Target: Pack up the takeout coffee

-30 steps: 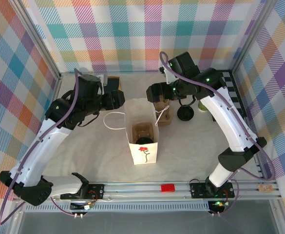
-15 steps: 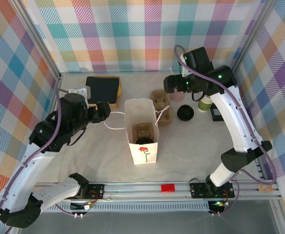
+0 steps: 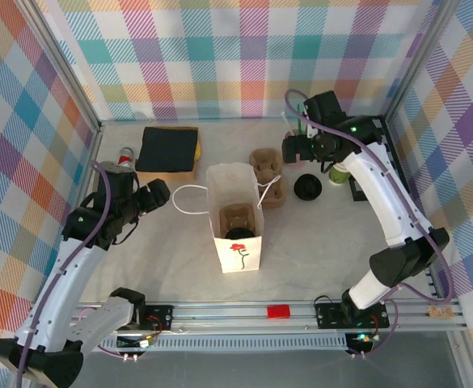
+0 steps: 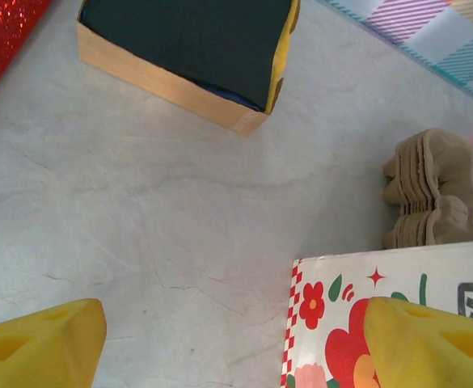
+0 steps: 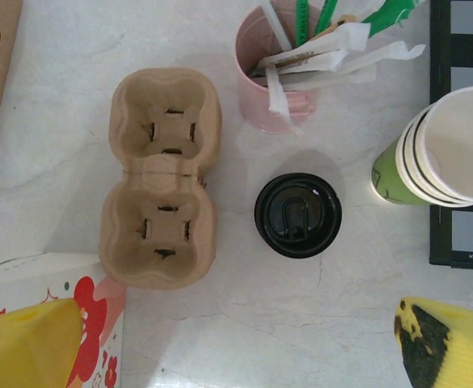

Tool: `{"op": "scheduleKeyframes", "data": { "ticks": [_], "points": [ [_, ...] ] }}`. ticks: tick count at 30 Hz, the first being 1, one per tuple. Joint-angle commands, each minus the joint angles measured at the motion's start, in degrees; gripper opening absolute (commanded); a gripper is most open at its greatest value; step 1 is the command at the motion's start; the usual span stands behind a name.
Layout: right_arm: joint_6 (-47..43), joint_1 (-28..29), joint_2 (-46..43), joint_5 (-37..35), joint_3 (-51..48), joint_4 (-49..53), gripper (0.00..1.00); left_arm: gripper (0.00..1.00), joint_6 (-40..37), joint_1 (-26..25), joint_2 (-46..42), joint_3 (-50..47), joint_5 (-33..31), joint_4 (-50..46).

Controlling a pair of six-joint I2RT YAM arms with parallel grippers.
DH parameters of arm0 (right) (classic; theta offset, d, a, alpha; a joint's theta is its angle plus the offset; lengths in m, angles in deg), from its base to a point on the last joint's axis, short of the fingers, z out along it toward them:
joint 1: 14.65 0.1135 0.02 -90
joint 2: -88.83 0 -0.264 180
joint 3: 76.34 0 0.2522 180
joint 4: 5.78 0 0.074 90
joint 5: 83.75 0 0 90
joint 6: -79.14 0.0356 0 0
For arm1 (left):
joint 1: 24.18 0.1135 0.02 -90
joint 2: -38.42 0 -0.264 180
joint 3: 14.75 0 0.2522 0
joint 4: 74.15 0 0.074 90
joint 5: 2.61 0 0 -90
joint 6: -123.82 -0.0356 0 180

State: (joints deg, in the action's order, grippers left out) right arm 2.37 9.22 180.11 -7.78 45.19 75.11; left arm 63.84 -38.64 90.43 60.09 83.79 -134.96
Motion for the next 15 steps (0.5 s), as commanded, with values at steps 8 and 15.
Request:
{"op": "scheduleKeyframes", "data": {
  "ticks": [8, 15],
  "points": [
    [1.96, -6.26, 4.06, 9.85, -0.23, 0.58, 0.99, 0.83, 2.24, 3.79, 0.2, -5.77, 7.73, 5.3],
    [3.15, -7.63, 7.03, 11.07, -1.24, -0.81, 0.99, 0.83, 2.08, 4.35, 0.09, -7.5, 7.9, 5.91]
  ]
}}
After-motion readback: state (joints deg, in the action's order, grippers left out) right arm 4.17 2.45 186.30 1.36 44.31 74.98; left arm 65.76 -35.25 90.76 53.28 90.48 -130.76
